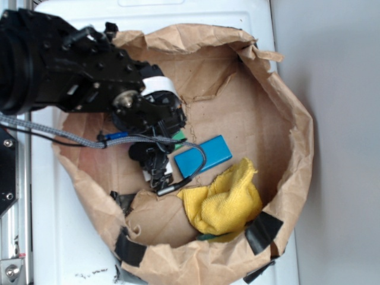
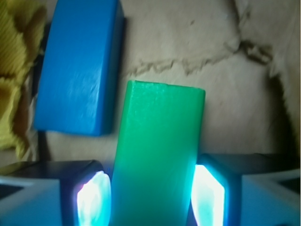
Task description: Grab the green block.
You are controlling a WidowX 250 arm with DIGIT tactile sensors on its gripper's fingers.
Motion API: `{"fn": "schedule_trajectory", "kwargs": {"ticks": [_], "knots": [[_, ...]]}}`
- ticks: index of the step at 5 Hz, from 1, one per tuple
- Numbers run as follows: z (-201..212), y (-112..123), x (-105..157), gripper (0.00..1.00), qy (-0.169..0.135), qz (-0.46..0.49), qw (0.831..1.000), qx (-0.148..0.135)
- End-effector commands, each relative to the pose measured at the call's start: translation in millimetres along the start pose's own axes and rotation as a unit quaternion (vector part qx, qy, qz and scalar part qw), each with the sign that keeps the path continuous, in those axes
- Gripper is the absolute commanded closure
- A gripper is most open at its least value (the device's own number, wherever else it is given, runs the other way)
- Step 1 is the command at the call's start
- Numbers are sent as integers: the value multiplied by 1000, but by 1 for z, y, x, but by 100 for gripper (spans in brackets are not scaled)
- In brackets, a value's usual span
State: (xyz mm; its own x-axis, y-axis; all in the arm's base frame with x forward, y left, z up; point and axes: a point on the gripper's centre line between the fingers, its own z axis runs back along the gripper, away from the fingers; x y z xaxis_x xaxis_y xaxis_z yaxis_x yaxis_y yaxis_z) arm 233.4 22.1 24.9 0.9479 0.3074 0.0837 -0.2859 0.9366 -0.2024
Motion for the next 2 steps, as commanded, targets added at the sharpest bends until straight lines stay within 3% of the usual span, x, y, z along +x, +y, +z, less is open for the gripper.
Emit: {"fn": "schedule_trajectory", "kwargs": {"ticks": [1,2], "knots": [[34,0,13,100,-23,3,1000,-17],[79,-15,25,100,0,23,999,-46]]}}
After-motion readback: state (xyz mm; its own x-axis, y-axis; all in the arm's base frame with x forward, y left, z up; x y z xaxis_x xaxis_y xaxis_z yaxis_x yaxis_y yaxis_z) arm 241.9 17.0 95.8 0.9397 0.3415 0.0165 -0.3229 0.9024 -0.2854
